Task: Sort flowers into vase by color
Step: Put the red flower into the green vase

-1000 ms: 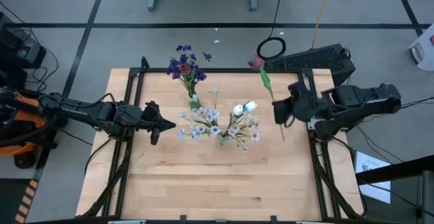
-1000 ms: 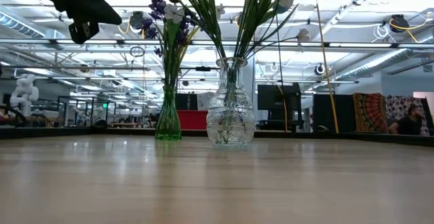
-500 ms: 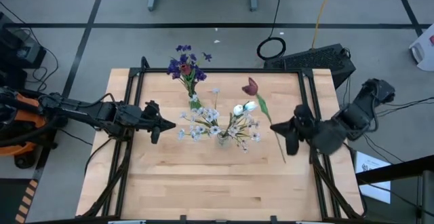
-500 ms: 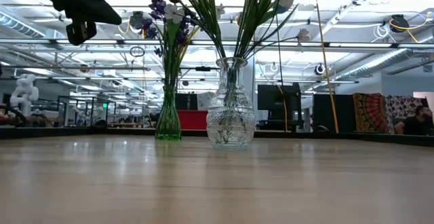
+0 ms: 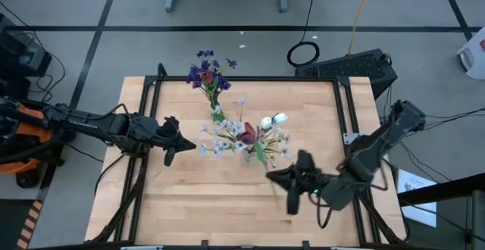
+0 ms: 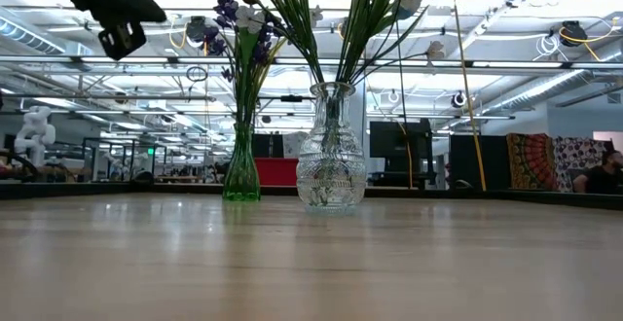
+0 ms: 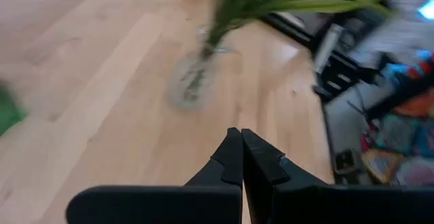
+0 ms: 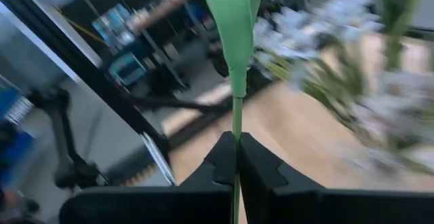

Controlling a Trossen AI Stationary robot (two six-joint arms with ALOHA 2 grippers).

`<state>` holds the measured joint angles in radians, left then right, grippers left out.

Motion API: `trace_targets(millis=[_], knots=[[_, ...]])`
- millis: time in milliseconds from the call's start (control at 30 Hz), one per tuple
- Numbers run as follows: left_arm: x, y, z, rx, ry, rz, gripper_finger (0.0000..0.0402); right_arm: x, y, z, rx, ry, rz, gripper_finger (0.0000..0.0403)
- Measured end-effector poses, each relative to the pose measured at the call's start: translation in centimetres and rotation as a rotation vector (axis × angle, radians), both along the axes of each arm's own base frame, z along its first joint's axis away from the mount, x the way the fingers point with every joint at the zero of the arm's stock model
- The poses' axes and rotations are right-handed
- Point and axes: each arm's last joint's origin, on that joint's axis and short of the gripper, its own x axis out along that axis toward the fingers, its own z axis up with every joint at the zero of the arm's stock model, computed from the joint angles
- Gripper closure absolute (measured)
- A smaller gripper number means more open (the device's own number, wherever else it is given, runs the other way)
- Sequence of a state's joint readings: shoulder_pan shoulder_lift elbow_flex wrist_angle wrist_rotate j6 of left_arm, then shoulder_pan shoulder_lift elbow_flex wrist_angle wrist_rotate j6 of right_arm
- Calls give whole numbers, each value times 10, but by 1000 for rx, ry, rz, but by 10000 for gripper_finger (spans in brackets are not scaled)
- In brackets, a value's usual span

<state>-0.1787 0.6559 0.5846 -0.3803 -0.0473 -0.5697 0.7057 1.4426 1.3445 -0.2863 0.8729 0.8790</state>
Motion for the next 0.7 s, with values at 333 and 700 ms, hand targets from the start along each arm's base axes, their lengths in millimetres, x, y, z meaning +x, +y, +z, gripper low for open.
trace_targets(millis=[333, 700], knots=[[-19, -5, 31, 43, -241, -347, 401, 97, -7, 4, -35, -246, -116, 402], [-55, 1, 59, 78, -452, -358, 401, 205, -31, 22, -132, -180, -161, 402]])
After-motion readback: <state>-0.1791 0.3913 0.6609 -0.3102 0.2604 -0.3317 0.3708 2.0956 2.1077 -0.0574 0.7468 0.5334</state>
